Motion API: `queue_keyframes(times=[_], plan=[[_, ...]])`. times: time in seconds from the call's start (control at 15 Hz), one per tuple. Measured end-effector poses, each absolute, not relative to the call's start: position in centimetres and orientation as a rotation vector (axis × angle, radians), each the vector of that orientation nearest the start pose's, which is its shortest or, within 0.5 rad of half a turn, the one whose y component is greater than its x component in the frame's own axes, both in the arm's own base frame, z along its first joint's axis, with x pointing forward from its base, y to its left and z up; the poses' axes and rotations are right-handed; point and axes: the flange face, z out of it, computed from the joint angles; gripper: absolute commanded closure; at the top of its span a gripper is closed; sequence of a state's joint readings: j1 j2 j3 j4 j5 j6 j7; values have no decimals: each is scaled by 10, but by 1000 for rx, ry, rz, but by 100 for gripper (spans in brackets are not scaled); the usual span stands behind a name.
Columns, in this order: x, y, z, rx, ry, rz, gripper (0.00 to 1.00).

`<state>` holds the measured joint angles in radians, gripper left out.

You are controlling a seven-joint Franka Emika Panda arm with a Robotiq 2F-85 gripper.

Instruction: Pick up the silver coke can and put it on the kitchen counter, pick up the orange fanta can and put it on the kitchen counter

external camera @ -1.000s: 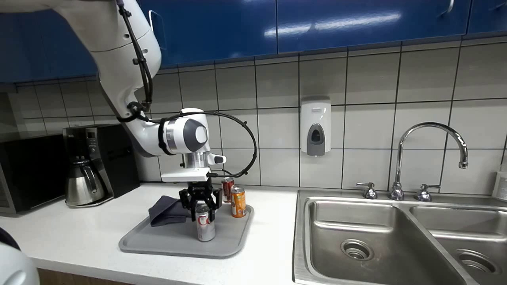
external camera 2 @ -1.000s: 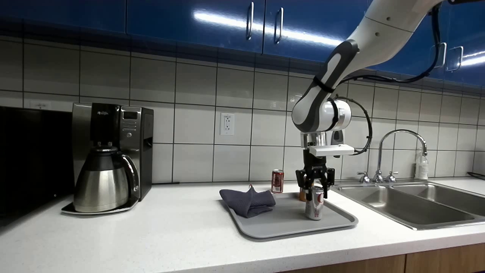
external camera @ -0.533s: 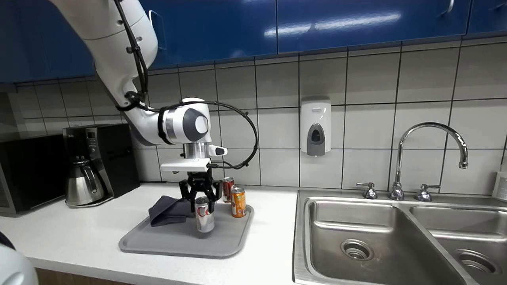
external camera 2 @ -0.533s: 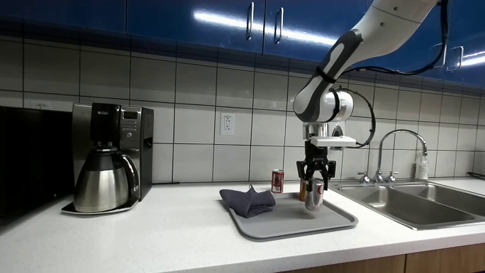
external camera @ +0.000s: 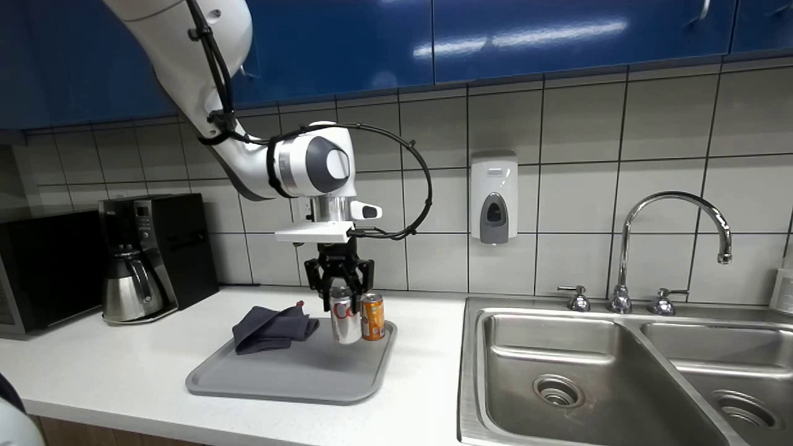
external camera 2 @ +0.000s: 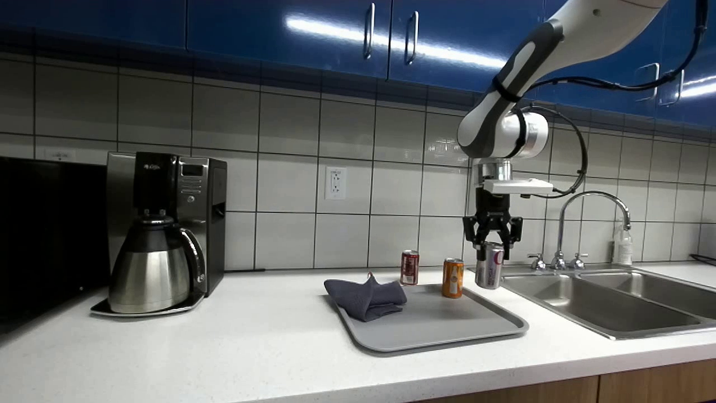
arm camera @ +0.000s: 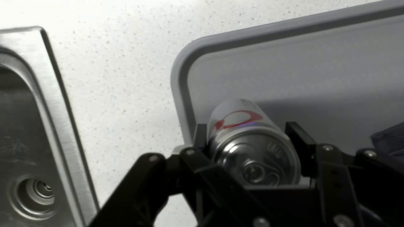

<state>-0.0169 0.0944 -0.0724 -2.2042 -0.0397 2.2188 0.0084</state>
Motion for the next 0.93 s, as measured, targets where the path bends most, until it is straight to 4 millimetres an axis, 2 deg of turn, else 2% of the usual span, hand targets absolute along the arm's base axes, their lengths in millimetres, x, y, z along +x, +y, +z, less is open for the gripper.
queue_keyframes(times=[0.47, 0.93], plan=[[517, -122, 332, -3164, 283, 138, 61], [501, -165, 317, -3147, 412, 182, 61]])
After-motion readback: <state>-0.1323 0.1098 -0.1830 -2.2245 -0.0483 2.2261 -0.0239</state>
